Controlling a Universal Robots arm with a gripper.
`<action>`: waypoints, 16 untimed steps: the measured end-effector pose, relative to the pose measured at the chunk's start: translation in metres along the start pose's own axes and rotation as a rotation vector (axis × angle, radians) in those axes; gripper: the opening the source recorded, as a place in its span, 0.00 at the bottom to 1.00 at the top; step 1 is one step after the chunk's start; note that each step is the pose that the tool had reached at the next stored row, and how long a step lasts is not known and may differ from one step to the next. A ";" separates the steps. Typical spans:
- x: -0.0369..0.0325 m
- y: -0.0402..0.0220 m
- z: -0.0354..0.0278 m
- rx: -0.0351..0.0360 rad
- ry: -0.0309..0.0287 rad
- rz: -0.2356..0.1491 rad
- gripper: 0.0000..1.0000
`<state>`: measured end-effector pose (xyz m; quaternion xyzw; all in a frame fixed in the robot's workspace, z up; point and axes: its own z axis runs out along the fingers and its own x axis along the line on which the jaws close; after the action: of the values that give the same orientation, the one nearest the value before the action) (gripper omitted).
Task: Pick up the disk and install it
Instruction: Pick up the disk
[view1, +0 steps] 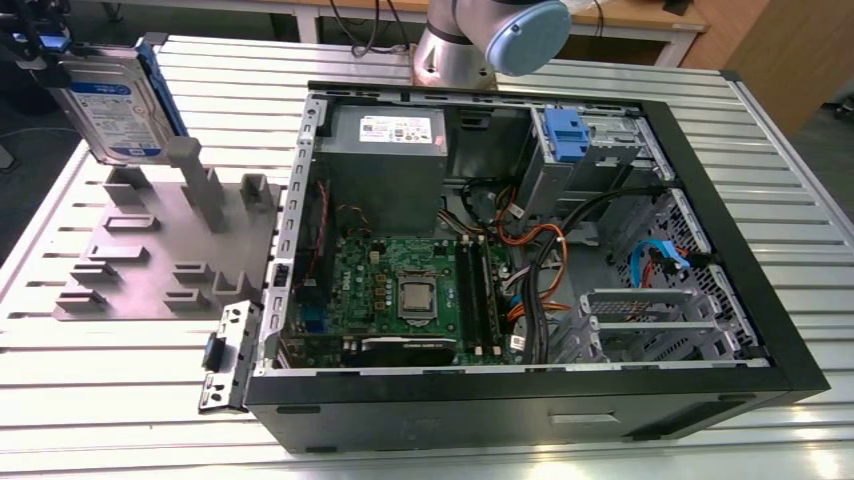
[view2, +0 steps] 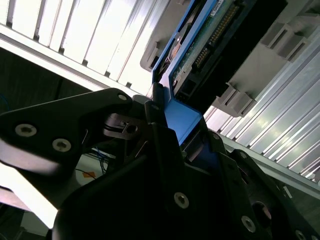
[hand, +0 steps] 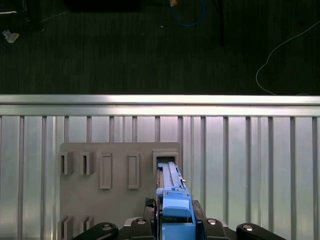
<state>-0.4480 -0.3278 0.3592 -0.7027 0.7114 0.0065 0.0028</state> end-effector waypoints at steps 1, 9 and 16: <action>0.0000 0.0000 -0.0003 -0.0001 0.0000 0.000 0.37; 0.0000 0.0000 -0.0042 -0.0001 0.0000 0.000 0.37; -0.0001 0.0000 -0.0076 -0.0001 0.0000 0.000 0.37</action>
<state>-0.4480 -0.3278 0.3668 -0.7027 0.7114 0.0065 0.0028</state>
